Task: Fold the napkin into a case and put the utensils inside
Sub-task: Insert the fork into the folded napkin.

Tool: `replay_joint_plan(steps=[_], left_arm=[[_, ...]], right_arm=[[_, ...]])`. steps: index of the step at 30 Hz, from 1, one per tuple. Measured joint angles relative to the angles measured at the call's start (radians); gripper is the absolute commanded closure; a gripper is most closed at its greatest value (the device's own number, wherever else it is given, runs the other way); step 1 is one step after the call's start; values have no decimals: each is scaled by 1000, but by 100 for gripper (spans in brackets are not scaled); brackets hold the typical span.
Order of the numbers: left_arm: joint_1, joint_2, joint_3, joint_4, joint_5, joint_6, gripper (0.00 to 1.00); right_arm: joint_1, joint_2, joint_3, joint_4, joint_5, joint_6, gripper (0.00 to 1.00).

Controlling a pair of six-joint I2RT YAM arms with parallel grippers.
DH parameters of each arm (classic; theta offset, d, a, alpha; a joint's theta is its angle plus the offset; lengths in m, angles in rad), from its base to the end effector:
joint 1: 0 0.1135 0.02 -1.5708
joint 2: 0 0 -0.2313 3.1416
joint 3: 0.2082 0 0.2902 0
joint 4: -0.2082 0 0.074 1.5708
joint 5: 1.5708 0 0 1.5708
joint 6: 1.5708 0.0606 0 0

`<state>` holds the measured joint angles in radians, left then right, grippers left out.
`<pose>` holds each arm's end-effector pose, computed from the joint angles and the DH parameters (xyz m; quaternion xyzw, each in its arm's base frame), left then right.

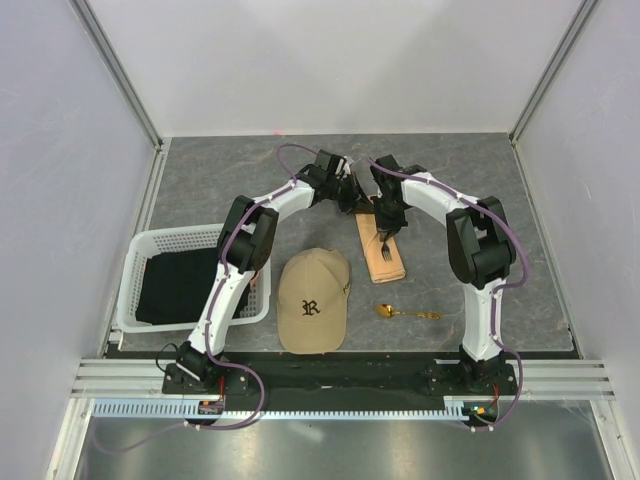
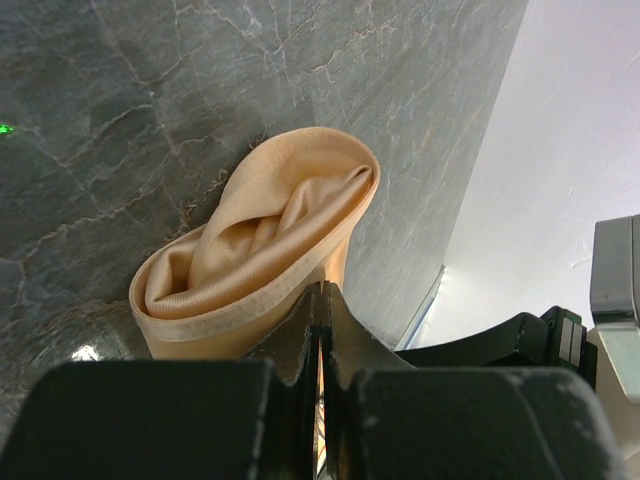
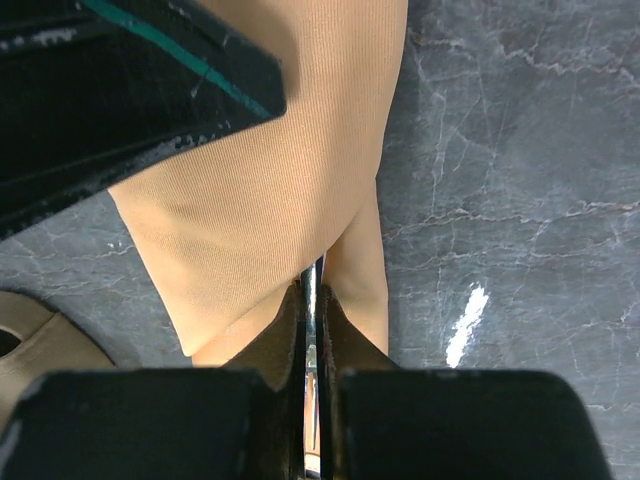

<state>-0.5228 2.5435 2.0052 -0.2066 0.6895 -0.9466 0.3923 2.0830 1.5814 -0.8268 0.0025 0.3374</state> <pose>0.4785 -0.3202 0.0678 -0.0487 0.8713 -0.4829 0.0727 0.4098 0.1694 0.1005 -0.0271 0.9923 0.0420 0.1134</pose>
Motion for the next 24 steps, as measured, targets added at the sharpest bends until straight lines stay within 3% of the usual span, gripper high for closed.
replay_joint_plan(steps=[2,9,16,18,24], left_arm=[[0,0,-1,0,0,0,98],[0,0,-5,0,0,0,98],[0,-3,-16,-2,8,1,72],[0,-13,-23,-5,14,1,69],[0,-106,-57,-31,24,1,67]], right_arm=[[0,6,5,1,6,-5,95],[0,8,6,0,18,-17,63],[0,-47,11,-80,32,13,32],[0,-93,11,-119,50,42,20],[0,-350,-115,-192,102,187,3]])
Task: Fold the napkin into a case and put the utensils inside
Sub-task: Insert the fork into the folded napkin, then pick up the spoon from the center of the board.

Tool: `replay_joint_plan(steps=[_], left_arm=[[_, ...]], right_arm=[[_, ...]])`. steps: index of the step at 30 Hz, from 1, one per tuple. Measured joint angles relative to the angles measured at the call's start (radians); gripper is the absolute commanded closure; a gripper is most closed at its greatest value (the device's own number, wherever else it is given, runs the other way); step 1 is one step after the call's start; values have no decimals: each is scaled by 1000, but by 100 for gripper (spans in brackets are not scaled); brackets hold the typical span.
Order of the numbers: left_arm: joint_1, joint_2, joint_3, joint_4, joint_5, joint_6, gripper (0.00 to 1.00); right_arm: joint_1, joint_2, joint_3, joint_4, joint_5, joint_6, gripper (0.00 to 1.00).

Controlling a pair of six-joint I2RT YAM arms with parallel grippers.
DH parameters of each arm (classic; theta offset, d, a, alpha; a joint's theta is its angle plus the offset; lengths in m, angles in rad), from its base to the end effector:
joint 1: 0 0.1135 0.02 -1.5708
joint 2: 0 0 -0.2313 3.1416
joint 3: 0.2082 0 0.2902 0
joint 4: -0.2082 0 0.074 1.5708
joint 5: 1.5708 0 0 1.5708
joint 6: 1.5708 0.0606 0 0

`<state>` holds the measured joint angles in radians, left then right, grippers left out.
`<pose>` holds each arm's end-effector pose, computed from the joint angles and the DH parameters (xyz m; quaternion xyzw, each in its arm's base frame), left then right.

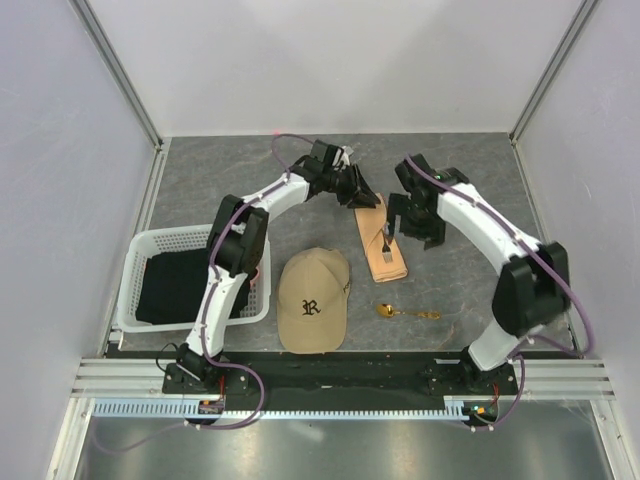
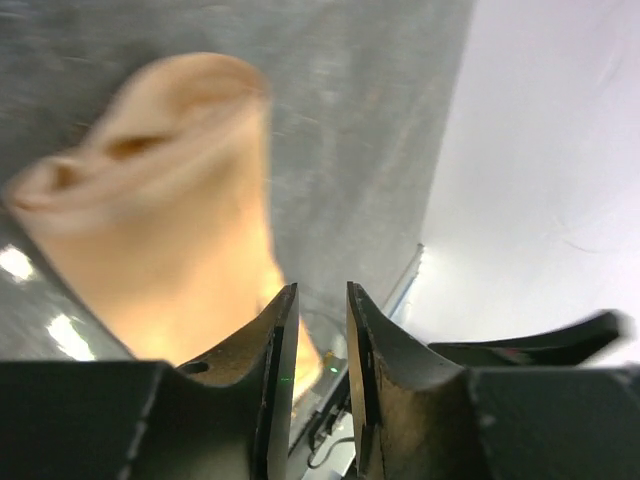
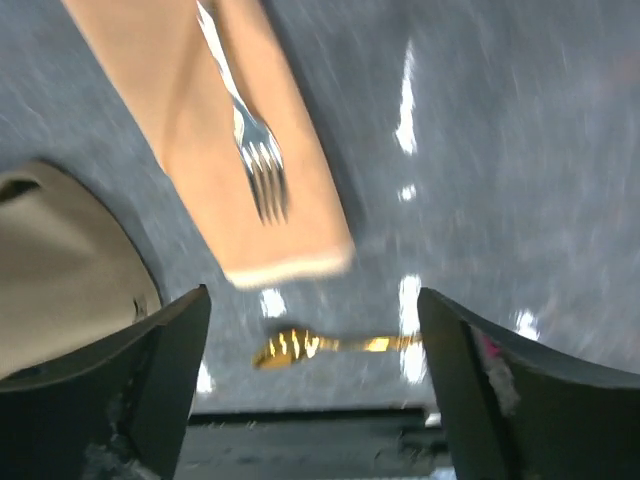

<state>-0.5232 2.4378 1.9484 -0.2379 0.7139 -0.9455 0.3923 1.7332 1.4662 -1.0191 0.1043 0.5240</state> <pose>0.4693 -0.3165 0.1030 -0.0393 0.8659 -0.4937 0.0711 0.3580 0.1413 0.1958 0.0724 0.9859 0.0164 0.1499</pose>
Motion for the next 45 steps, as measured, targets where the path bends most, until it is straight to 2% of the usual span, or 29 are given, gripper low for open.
replay_joint_plan(steps=[7,12,16,20,28,36,37,39,40,41,45], left_arm=[[-18,-215,-81,-3,-4,19,67],[-77,-388,-230,1,-11,63,68],[-143,-497,-363,-13,-20,100,68],[-176,-568,-458,-35,-24,132,69],[-154,-663,-517,-89,-52,210,69],[-105,-707,-528,-98,-50,238,70],[-98,-707,-531,-98,-50,239,70],[-86,-707,-536,-103,-50,242,70],[-81,-707,-536,-106,-50,243,70],[-79,-707,-536,-106,-50,244,70],[-78,-707,-536,-106,-38,245,68]], right_arm=[[-3,-383,-412,-76,-10,369,3],[-3,-493,-605,-64,-56,603,18],[4,-534,-706,-15,-82,797,25],[30,-516,-746,39,-89,942,33],[110,-364,-746,146,-100,1143,37],[137,-315,-761,194,-106,1255,67],[138,-313,-760,197,-106,1263,74],[139,-311,-760,206,-106,1273,81],[139,-309,-760,212,-106,1275,94],[139,-309,-760,216,-106,1272,100],[143,-310,-757,231,-97,1224,100]])
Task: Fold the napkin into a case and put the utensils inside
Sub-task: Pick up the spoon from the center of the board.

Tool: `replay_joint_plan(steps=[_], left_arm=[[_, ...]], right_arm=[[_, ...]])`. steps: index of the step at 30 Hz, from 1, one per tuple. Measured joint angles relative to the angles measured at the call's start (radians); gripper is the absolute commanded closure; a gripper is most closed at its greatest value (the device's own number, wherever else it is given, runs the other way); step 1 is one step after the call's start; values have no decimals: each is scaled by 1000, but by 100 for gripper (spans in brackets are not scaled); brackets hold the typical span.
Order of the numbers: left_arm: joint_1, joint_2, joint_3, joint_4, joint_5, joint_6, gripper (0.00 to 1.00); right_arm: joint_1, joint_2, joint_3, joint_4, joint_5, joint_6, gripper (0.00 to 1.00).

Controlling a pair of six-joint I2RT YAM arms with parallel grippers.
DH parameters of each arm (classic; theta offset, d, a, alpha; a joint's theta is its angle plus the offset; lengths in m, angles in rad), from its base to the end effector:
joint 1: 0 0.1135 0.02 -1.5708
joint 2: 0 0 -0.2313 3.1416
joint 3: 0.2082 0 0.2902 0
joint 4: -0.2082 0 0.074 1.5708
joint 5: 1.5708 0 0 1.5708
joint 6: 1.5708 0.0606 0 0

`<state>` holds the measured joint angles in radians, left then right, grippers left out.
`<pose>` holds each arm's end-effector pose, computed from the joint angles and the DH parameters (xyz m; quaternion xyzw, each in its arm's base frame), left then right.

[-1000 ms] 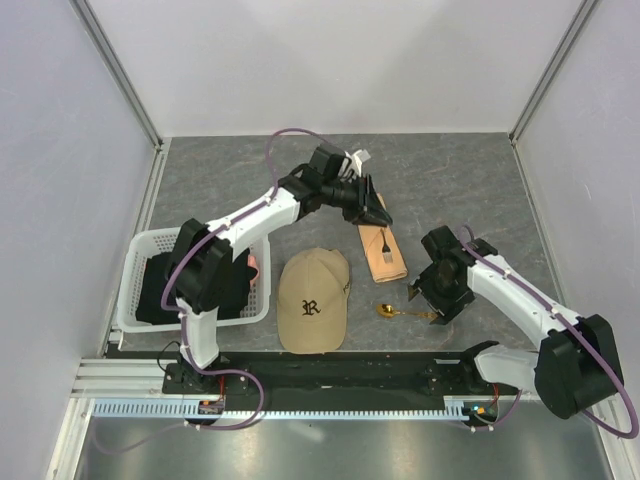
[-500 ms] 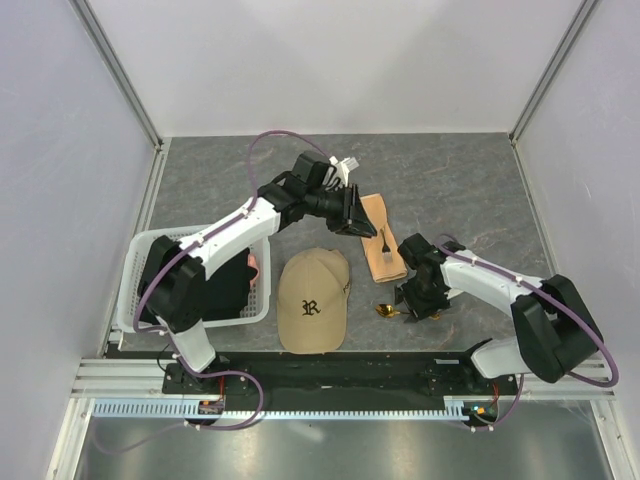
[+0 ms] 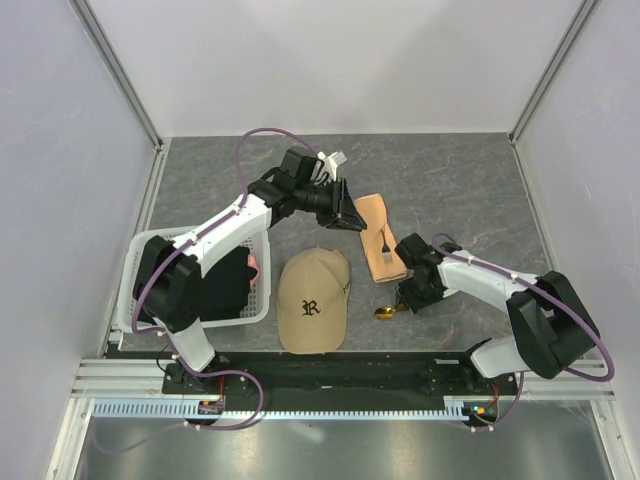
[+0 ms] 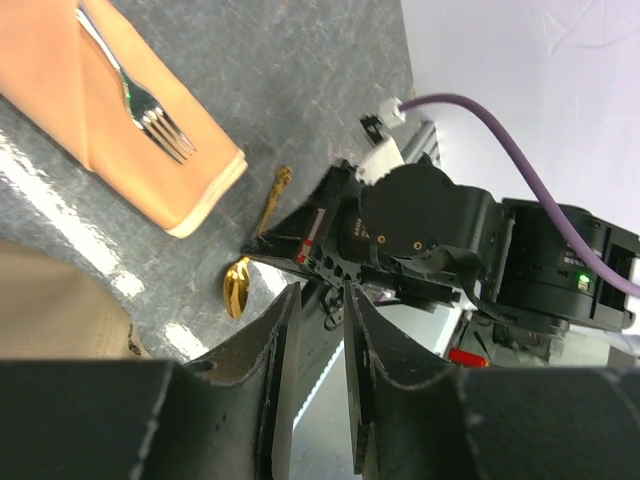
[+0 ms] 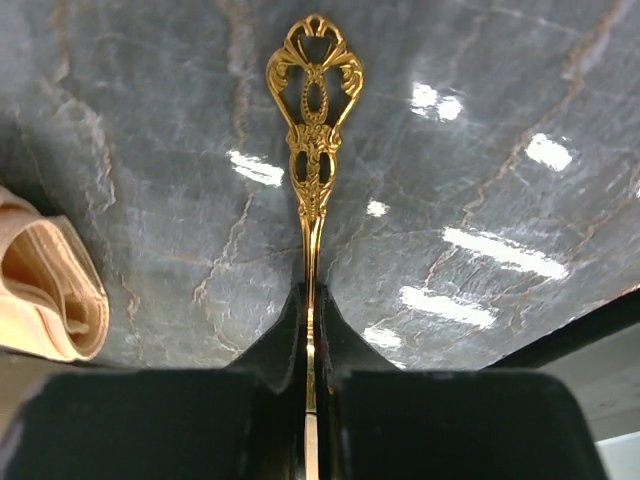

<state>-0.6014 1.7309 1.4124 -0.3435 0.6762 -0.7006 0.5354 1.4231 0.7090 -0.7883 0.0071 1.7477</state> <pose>0.3421 -0.2808 0.2354 0.1034 0.8538 -0.4880 0.1488 0.2144 0.1267 0.0674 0.5695 0.8213 0.0296 0.0175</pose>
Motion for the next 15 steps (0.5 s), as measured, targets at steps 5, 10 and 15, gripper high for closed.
replay_joint_plan(steps=[5,10,15], left_arm=[[0,11,6,2,58,0,64],[-1,69,32,43,135,-13,59],[-10,130,34,131,205,-91,49]], right_arm=[[14,-28,-6,-2,20,-129,100],[25,-199,-25,-47,39,-323,100],[25,-379,42,77,26,-678,100]])
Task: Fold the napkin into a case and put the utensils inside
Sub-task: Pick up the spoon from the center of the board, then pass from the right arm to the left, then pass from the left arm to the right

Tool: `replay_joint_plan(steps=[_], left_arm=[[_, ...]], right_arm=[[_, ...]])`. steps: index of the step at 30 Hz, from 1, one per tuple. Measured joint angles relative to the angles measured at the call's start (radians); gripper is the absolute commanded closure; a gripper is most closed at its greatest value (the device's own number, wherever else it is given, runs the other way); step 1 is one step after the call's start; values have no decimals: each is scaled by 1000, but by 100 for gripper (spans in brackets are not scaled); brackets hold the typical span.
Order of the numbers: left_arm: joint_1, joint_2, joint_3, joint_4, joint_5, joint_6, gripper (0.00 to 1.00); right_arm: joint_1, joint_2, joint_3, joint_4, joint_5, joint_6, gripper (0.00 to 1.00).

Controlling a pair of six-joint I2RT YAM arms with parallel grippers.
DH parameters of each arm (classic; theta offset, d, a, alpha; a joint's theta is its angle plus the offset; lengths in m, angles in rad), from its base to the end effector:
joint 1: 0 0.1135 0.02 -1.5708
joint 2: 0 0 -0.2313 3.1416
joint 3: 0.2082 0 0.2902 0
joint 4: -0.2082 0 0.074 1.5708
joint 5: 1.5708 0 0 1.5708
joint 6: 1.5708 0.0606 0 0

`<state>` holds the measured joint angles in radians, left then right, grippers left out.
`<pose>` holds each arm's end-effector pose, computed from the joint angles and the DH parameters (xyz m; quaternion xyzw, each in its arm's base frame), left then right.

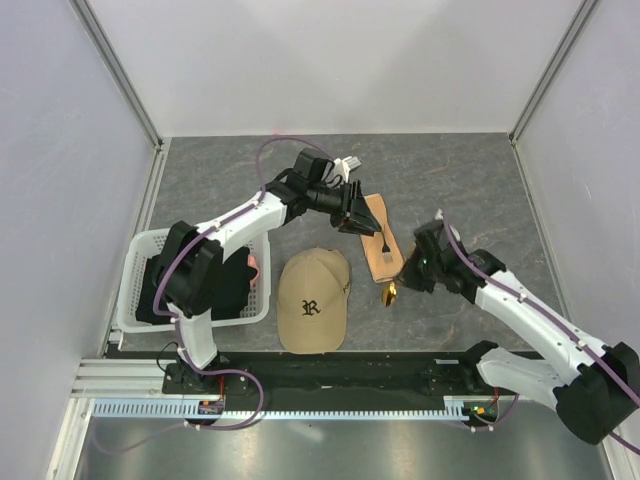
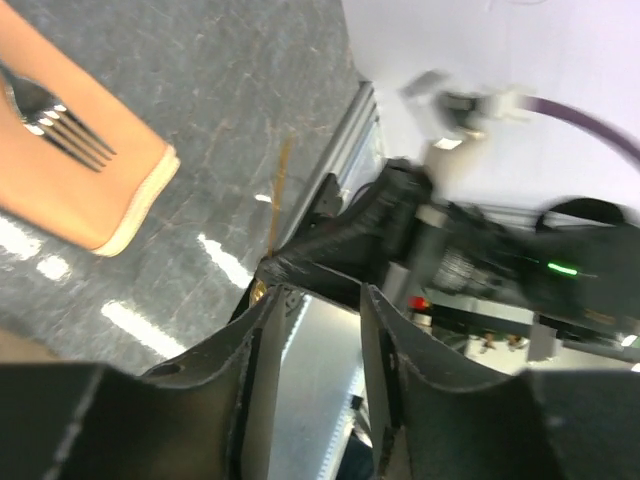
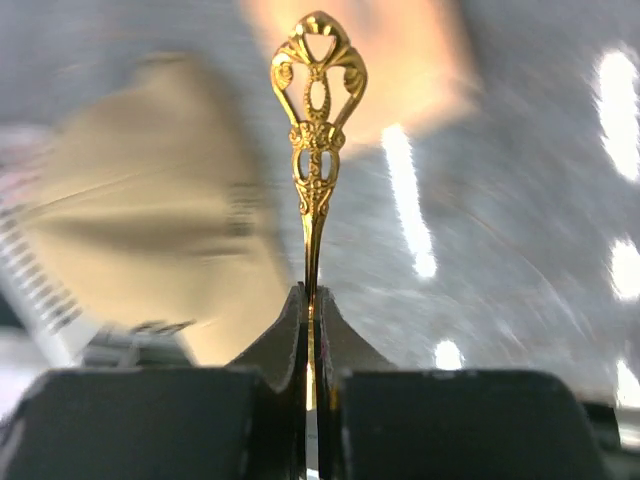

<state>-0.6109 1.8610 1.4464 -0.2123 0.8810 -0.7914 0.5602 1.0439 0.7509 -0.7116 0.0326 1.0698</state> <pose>0.3511 -0.3029 0.2096 0.1205 0.8198 -0.5555 0.0692 0.2256 0.1392 0.1753 0.2464 0.9279 0.1925 0.2030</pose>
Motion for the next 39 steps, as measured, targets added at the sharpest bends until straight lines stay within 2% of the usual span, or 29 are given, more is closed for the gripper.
replay_joint_plan(steps=[2,5,9,13,16,17,18,19,21,24,27,29,31,32,33,36,37,39], left_arm=[[-10,20,0,36,18,-34,39],[-29,37,4,66,28,-77,37],[-39,39,5,85,13,-111,38],[-39,38,5,79,-16,-117,45],[-40,38,5,78,-31,-121,64],[-40,38,5,78,-35,-123,87],[-40,38,5,77,-38,-125,96],[-39,38,5,76,-42,-130,98],[-39,38,3,67,-65,-121,98],[-35,36,3,58,-79,-127,98],[-32,32,3,63,-93,-138,98],[-32,32,3,68,-95,-145,98],[-32,32,3,73,-96,-150,98],[-32,32,3,73,-98,-152,98],[-32,32,3,73,-98,-154,98],[-27,32,3,76,-98,-159,76],[-20,32,3,79,-97,-163,58],[-7,32,3,84,-95,-168,57]], right_arm=[[-1,23,89,42,-42,-146,100],[-1,121,222,87,-126,-339,100],[3,192,309,69,-194,-504,100],[3,200,353,46,-230,-605,100],[3,200,372,41,-249,-645,100],[3,200,373,38,-254,-653,100],[3,201,373,35,-259,-660,94],[3,203,374,31,-263,-666,89],[2,208,382,17,-264,-675,79],[1,216,398,2,-259,-681,70],[3,231,405,-5,-256,-680,69],[4,245,407,-8,-253,-680,73],[4,260,411,-6,-253,-678,87],[4,266,414,-5,-253,-678,100],[6,271,419,-4,-249,-674,100],[6,280,435,-11,-241,-678,100],[6,285,439,-11,-241,-677,100],[6,297,445,-18,-232,-673,100]])
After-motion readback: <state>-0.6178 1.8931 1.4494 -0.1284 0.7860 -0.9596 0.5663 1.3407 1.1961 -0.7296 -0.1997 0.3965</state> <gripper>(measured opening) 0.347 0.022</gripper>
